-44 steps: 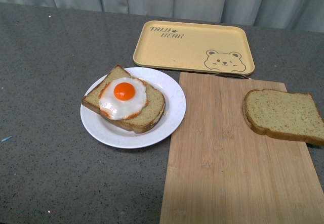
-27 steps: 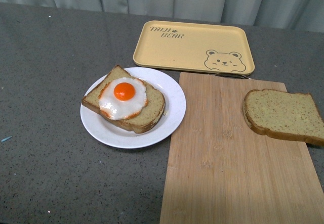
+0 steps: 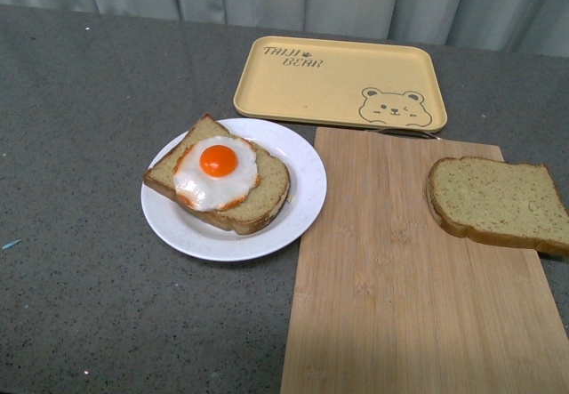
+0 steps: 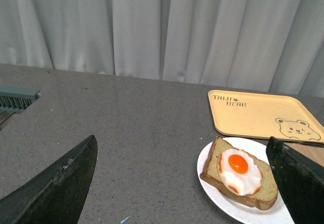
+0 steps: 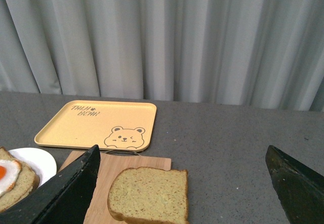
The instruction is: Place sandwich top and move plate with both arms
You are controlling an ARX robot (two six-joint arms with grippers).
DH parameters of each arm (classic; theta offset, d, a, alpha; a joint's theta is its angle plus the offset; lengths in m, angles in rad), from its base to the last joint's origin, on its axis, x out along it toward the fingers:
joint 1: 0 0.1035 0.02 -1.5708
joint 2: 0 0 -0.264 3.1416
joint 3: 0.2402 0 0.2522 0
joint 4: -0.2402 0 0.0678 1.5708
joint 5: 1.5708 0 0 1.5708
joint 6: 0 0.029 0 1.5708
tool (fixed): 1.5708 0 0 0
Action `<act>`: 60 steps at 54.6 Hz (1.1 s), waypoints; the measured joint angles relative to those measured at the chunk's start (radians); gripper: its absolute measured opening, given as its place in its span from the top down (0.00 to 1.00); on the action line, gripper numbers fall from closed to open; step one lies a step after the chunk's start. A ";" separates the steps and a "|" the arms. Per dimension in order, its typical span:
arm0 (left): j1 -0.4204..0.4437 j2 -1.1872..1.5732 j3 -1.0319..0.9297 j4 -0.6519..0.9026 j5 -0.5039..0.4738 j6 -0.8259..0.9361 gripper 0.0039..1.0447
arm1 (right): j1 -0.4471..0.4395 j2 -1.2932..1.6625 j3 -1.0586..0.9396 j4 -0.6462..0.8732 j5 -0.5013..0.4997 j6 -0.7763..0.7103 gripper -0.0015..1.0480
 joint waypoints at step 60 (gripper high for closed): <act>0.000 0.000 0.000 0.000 -0.001 0.000 0.06 | -0.225 0.909 0.140 0.513 -0.039 -0.230 0.09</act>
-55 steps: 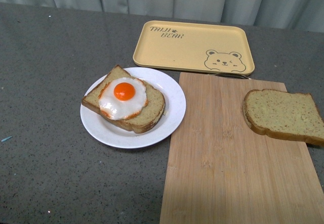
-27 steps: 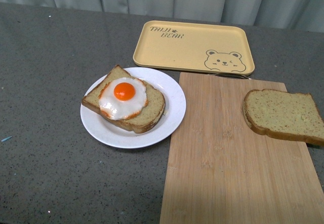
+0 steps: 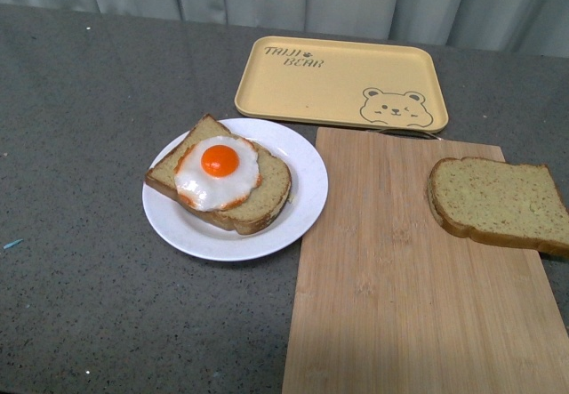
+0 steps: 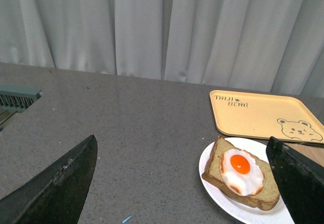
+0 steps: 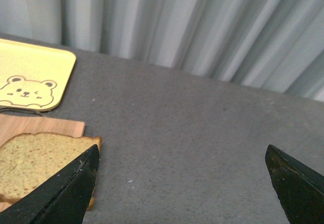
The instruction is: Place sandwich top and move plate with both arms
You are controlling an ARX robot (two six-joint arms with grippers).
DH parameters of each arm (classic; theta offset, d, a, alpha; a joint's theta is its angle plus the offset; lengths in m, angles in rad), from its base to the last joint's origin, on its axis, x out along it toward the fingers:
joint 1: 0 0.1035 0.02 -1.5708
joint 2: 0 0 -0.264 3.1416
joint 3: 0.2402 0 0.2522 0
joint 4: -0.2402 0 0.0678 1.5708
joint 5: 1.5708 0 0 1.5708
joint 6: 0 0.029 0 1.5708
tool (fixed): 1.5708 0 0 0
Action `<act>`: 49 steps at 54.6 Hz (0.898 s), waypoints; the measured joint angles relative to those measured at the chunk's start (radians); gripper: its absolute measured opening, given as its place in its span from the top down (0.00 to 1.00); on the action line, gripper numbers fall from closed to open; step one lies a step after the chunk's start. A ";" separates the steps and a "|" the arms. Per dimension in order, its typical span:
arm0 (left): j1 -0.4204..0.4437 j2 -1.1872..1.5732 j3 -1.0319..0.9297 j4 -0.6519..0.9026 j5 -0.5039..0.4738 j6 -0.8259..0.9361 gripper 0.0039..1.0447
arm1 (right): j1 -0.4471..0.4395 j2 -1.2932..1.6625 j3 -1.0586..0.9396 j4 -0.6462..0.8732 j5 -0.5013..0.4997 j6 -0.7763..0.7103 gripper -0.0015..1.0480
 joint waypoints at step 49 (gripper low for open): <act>0.000 0.000 0.000 0.000 0.001 0.000 0.06 | 0.006 1.209 0.676 -0.221 -0.389 0.385 0.55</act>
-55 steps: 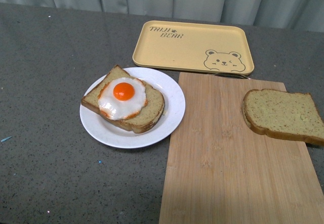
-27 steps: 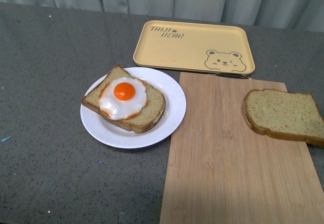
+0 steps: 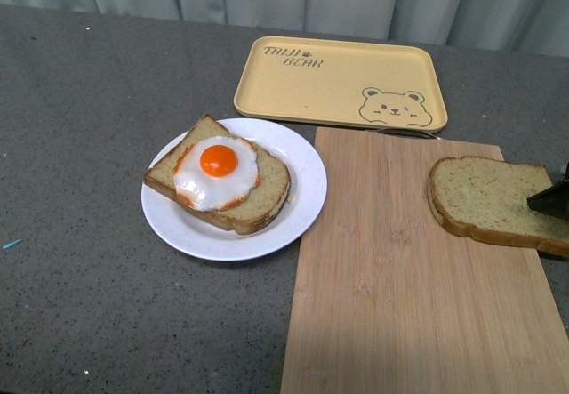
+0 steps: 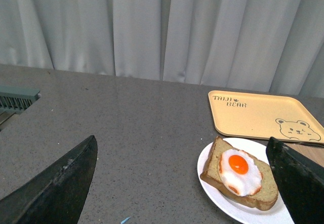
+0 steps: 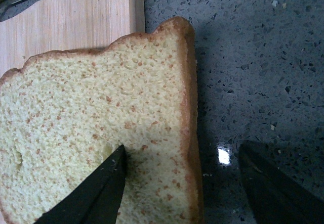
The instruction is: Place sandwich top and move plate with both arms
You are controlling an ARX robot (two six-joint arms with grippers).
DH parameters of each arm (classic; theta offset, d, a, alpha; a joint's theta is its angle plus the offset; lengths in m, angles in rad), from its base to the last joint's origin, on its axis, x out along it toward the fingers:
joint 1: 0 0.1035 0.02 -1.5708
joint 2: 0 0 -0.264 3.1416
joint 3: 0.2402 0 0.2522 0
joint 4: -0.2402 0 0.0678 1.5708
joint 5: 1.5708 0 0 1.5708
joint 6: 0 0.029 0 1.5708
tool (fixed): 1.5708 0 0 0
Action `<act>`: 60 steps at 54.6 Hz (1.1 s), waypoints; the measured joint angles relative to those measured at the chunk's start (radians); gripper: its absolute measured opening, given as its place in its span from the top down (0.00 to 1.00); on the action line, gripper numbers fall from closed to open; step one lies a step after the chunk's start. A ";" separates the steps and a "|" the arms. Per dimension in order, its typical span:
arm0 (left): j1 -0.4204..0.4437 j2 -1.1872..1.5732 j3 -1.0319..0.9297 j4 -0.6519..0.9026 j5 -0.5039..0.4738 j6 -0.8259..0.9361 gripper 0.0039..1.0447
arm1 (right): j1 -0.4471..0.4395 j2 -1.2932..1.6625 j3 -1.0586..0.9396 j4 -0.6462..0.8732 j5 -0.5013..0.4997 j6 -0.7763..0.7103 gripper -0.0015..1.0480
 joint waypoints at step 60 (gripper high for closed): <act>0.000 0.000 0.000 0.000 0.000 0.000 0.06 | 0.638 0.018 0.046 0.531 0.010 0.767 0.98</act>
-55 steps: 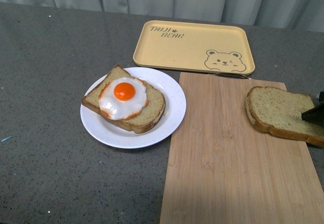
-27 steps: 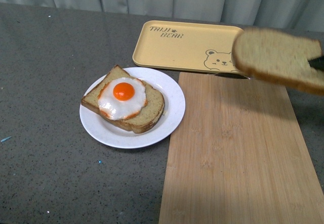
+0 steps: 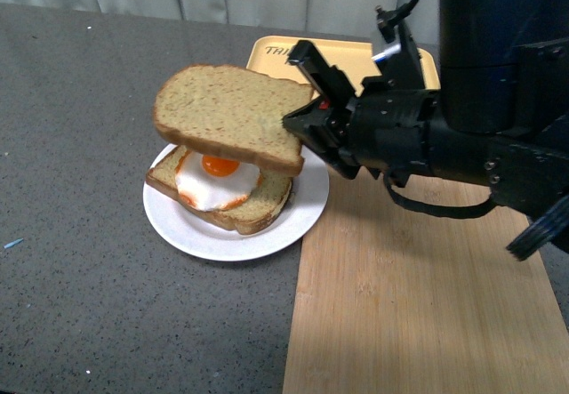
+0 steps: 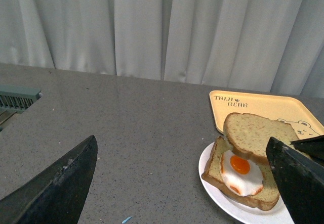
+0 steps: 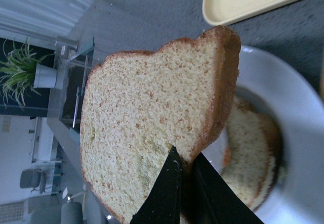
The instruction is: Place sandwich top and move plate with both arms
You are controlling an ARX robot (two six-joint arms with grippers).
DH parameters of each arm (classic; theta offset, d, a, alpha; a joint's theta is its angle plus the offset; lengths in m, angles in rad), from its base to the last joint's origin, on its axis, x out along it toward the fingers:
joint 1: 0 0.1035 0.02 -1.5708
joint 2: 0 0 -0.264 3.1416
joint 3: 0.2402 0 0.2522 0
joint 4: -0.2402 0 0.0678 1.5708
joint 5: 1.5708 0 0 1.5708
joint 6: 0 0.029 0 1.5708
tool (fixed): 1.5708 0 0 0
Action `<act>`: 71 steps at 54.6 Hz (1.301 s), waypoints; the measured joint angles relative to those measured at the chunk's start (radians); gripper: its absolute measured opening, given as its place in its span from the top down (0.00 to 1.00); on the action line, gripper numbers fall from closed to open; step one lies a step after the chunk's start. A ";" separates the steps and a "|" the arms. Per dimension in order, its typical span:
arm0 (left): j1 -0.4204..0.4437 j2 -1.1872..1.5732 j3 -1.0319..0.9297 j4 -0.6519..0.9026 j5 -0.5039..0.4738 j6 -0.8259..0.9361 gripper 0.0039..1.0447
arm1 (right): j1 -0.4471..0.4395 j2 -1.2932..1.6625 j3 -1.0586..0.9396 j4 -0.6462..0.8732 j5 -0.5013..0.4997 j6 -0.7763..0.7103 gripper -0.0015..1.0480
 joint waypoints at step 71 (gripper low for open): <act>0.000 0.000 0.000 0.000 0.000 0.000 0.06 | -0.047 -0.220 -0.428 0.571 0.788 -0.756 0.99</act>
